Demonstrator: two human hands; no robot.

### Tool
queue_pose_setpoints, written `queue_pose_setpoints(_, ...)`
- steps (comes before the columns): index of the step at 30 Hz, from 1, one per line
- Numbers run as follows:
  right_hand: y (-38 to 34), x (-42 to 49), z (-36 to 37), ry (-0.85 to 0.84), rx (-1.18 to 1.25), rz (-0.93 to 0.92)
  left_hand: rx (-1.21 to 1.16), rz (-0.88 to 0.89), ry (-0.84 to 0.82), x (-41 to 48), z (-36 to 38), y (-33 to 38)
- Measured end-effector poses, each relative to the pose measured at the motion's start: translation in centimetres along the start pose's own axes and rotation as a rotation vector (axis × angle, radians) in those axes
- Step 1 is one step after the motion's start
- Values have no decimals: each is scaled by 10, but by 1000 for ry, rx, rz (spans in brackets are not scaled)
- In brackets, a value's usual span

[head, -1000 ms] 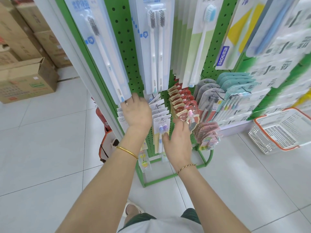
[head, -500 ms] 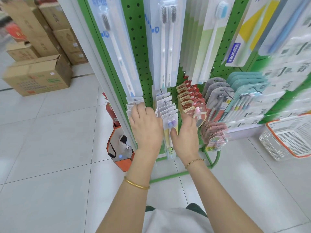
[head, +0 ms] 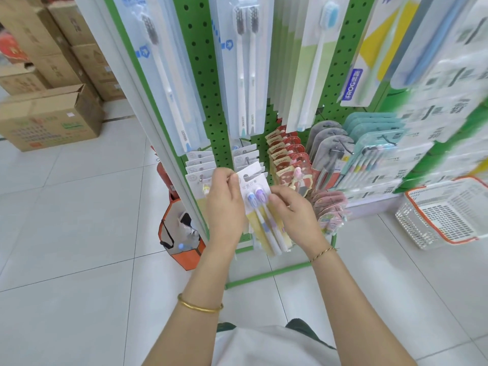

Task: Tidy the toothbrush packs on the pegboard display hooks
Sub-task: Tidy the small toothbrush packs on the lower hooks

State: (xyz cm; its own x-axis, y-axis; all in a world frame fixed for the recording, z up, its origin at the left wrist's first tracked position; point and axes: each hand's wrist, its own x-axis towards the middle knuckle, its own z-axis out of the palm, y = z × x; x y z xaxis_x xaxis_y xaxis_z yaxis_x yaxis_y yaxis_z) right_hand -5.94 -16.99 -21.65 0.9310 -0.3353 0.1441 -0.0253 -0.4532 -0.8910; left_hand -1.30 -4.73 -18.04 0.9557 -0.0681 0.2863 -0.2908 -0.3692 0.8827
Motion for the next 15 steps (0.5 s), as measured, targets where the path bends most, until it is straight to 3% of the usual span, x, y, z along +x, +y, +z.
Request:
queue_pose_setpoints(7,-6,1,-10,82,174,74,-209,-159,-170,6,14,6)
queue_pose_setpoints(15,-7,1,-11,240,318,122,-237,-64,-359,-2,28,2)
